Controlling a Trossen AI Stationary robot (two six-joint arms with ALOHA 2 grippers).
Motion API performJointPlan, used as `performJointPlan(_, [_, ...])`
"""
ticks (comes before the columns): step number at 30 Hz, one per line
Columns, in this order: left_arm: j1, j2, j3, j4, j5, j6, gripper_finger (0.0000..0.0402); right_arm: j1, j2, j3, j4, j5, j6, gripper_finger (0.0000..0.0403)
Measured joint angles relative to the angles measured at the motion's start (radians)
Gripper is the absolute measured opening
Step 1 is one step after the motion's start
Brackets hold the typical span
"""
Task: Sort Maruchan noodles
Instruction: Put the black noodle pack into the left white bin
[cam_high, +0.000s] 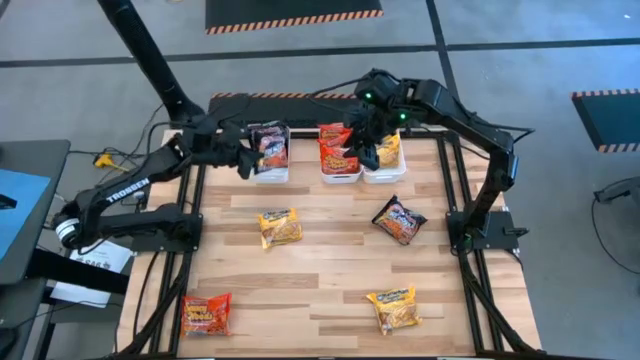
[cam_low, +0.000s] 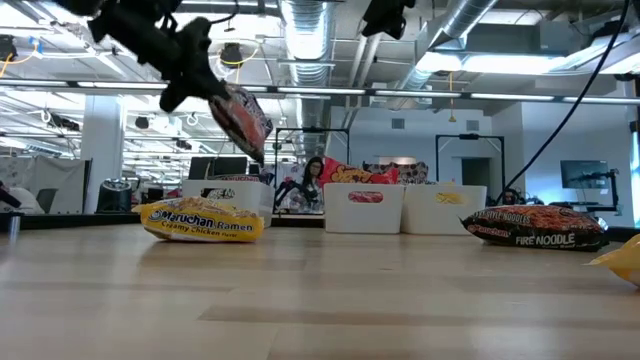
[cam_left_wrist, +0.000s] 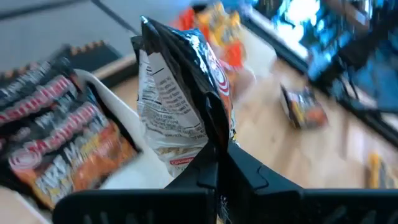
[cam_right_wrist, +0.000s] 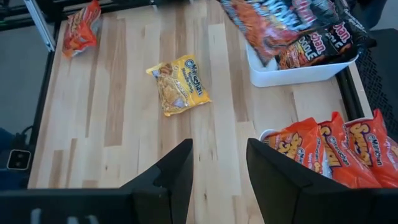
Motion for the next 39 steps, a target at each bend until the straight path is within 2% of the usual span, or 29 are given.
performJointPlan(4, [0.062, 0.001, -0.103, 0.162, -0.006, -0.033, 0.0, -0.005, 0.0, 0.0, -0.001, 0.004, -0.016, 0.0172])
performJointPlan(10, [0.148, 0.022, -0.179, 0.208, -0.013, -0.023, 0.0, -0.005, 0.0, 0.0, -0.015, 0.007, -0.065, 0.0172])
performJointPlan(19, [0.184, 0.132, -0.191, 0.289, 0.067, 0.02, 0.0, -0.011, 0.0, 0.0, -0.005, 0.013, -0.075, 0.0172])
performJointPlan(23, [0.184, 0.194, -0.191, 0.35, 0.102, 0.025, 0.0, -0.011, 0.0, 0.0, 0.001, 0.057, -0.047, 0.0172])
performJointPlan(30, [0.184, 0.28, -0.191, 0.347, 0.052, 0.042, 0.0, -0.011, 0.0, 0.0, 0.001, 0.063, -0.04, 0.0172])
performJointPlan(39, [0.185, 0.324, -0.191, 0.342, 0.026, 0.038, 0.0009, -0.011, 0.0, 0.0, 0.0, 0.063, -0.014, 0.0172])
